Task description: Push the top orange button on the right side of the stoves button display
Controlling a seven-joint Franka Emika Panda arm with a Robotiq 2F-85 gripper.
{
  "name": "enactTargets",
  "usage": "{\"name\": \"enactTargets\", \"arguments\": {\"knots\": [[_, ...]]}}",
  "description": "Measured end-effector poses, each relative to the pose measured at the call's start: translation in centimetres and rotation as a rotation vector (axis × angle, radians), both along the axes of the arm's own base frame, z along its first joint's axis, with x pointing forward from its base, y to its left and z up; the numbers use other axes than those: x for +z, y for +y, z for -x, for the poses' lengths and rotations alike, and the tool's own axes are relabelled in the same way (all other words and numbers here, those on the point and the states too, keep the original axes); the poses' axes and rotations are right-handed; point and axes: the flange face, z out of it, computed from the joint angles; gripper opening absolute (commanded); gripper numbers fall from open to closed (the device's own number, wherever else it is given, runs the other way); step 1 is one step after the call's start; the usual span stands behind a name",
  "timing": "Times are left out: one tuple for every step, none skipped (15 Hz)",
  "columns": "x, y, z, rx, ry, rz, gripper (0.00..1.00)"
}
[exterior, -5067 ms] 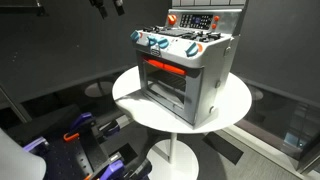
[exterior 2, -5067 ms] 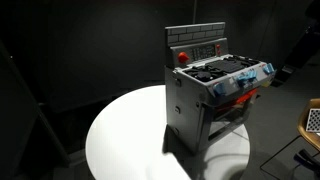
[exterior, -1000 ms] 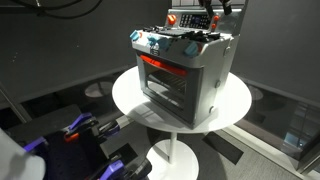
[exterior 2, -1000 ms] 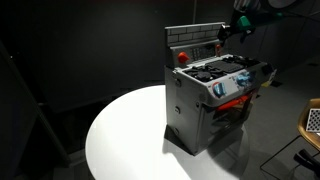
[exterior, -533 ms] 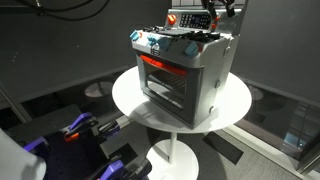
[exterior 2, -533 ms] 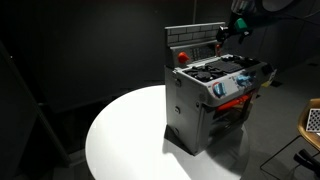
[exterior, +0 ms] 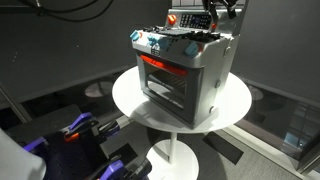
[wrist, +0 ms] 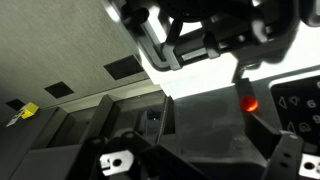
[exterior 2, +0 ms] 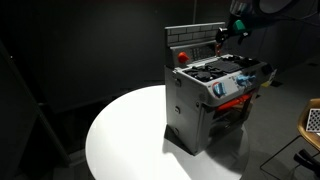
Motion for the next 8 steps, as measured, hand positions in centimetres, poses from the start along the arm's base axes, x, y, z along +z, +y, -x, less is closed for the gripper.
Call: {"name": "enactTargets", "arguments": {"knots": [[-0.08, -0.05, -0.13, -0.002, 0.002, 0.001, 1.00], [-0.15, -0.11, -0.26, -0.004, 0.004, 0.002, 1.00], [-0.20, -0.14, -0.37, -0.006, 0.006, 0.002, 1.00], [-0.18, -0.11, -0.43, -0.009, 0.007, -0.001, 1.00], [-0.12, -0.09, -0.45, -0.012, 0.009, -0.005, 1.00], [-0.08, -0.05, -0.45, -0.015, 0.010, -0.009, 1.00], [-0.04, 0.00, -0.41, -0.019, 0.013, -0.016, 1.00], [0.04, 0.07, -0.37, -0.021, 0.015, -0.023, 1.00]]}}
